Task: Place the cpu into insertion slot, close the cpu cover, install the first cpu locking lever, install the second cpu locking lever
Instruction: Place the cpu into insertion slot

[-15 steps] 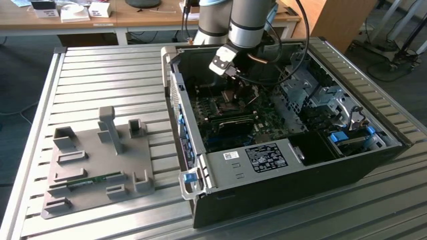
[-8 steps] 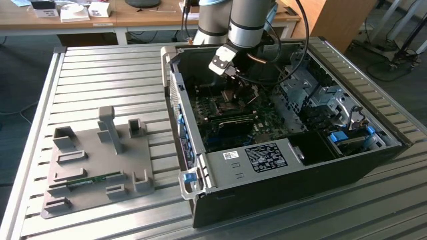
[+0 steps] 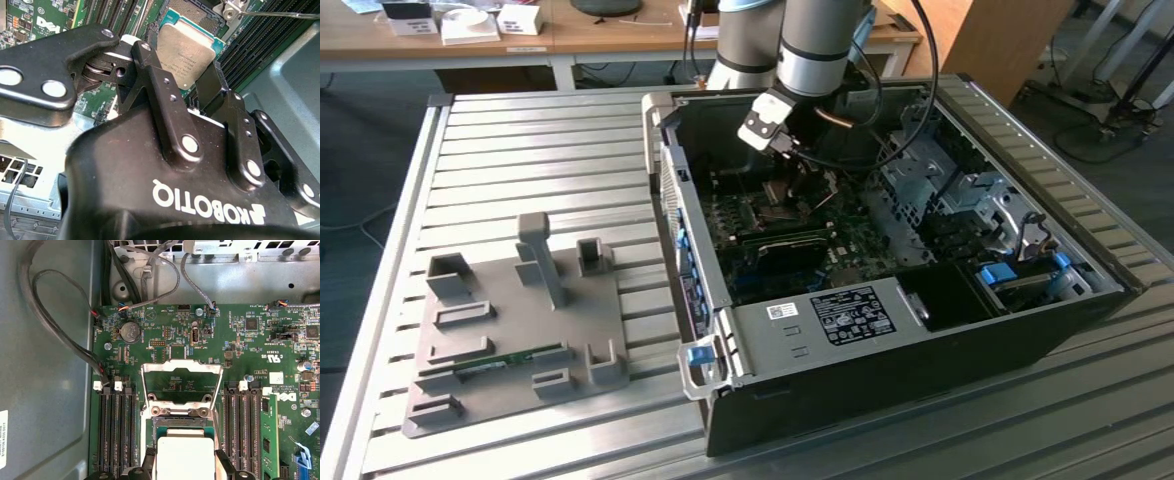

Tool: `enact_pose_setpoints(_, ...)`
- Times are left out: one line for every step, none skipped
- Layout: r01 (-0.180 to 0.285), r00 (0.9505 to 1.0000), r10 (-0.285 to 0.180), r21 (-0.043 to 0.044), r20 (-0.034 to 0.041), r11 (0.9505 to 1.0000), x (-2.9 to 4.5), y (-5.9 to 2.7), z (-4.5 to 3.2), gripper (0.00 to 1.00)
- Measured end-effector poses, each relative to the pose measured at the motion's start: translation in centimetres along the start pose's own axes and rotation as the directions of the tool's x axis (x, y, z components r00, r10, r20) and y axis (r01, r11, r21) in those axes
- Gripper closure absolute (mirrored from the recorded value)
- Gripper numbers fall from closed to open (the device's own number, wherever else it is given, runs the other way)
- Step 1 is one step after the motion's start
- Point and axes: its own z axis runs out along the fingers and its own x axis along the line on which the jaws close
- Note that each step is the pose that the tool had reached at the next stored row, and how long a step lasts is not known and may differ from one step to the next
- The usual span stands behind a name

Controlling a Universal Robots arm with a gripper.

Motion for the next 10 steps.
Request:
enact_pose_setpoints(0.0, 1.0, 0.0, 0.0031, -0.0003, 1.0, 0.01, 0.0, 0.02, 0.46)
enact_pose_setpoints(0.0, 1.0, 0.0, 0.0106, -0.0004, 0.9999, 0.01, 0.0, 0.03, 0.46)
enact_pose_setpoints(0.0, 1.0, 0.0, 0.0118, -0.0001, 0.9999, 0.0, 0.0, 0.02, 0.46)
enact_pose_setpoints(0.0, 1.0, 0.0, 0.0122, 0.0, 0.9999, 0.0, -0.01, 0.01, 0.46)
enact_pose_setpoints(0.0, 1.0, 0.0, 0.0127, 0.0, 0.9999, 0.0, 0.0, 0.01, 0.46)
enact_pose_setpoints(0.0, 1.0, 0.0, 0.0131, 0.0, 0.9999, 0.02, 0.0, 0.01, 0.46)
enact_pose_setpoints(0.0, 1.0, 0.0, 0.013, -0.0002, 0.9999, 0.04, 0.01, 0.02, 0.46)
enact_pose_setpoints(0.0, 1.0, 0.0, 0.013, -0.0001, 0.9999, 0.04, 0.01, 0.03, 0.46)
enact_pose_setpoints(0.001, 1.0, -0.001, 0.013, -0.0002, 0.9999, 0.05, 0.0, 0.06, 0.46)
enact_pose_setpoints(0.002, 1.0, -0.002, 0.0131, -0.0002, 0.9999, 0.06, 0.0, 0.1, 0.46)
